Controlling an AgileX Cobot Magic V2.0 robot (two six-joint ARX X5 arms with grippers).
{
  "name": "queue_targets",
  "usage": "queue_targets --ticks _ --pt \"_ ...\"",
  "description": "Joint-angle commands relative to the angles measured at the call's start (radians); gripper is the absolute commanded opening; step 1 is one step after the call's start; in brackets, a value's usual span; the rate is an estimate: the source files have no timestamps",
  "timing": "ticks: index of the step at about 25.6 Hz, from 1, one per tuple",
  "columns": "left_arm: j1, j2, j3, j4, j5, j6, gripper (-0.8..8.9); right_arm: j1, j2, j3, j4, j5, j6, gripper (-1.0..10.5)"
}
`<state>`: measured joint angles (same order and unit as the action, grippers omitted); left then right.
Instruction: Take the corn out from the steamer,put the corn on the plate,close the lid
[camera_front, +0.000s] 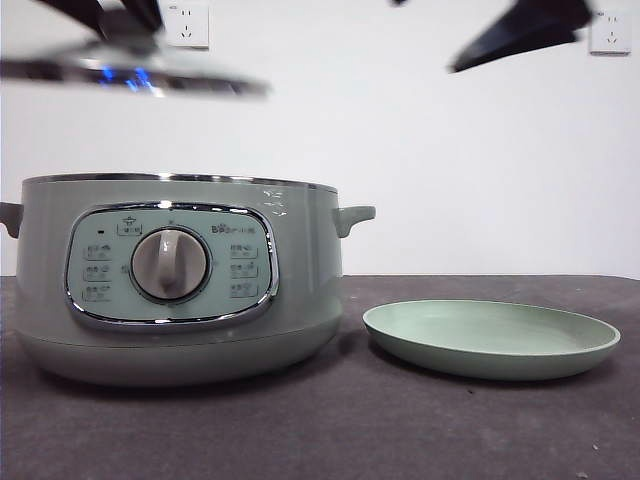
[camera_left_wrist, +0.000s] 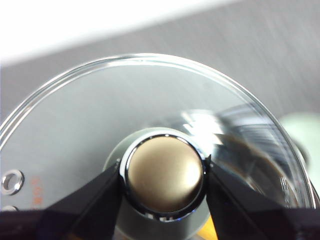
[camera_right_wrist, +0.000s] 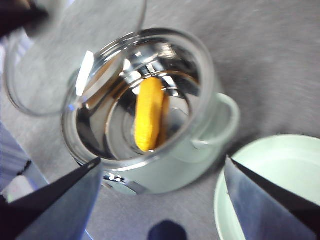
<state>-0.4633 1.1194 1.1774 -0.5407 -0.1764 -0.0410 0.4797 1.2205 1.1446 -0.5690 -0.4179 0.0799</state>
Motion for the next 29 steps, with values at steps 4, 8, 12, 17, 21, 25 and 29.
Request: queue_targets --ticks 4,8,12,17,21,25,29 --pt "0.0 -0.175 0.016 -0.026 -0.206 0.02 -0.09 0.152 0.261 0.206 -0.017 0.035 -0.047 4.0" --pt "0.0 -0.255 0.016 -0.079 -0.292 0.036 -0.09 0.217 0.463 0.409 -0.122 0.121 -0.121 3.7" --pt "0.0 -0.302 0.016 -0.114 -0.319 0.042 -0.09 0.246 0.614 0.564 -0.189 0.149 -0.15 3.8" --pt "0.0 -0.346 0.016 -0.15 -0.321 0.042 -0.09 0.269 0.748 0.676 -0.214 0.188 -0.175 3.8" --pt "0.0 -0.357 0.016 -0.167 -0.321 0.042 -0.09 0.284 0.815 0.709 -0.206 0.19 -0.179 3.8" --pt "0.0 -0.357 0.016 -0.18 -0.32 0.042 -0.09 0.302 0.864 0.709 -0.201 0.196 -0.187 3.7" --pt "0.0 -0.357 0.016 -0.18 -0.32 0.041 -0.08 0.323 0.899 0.709 -0.201 0.247 -0.207 3.7"
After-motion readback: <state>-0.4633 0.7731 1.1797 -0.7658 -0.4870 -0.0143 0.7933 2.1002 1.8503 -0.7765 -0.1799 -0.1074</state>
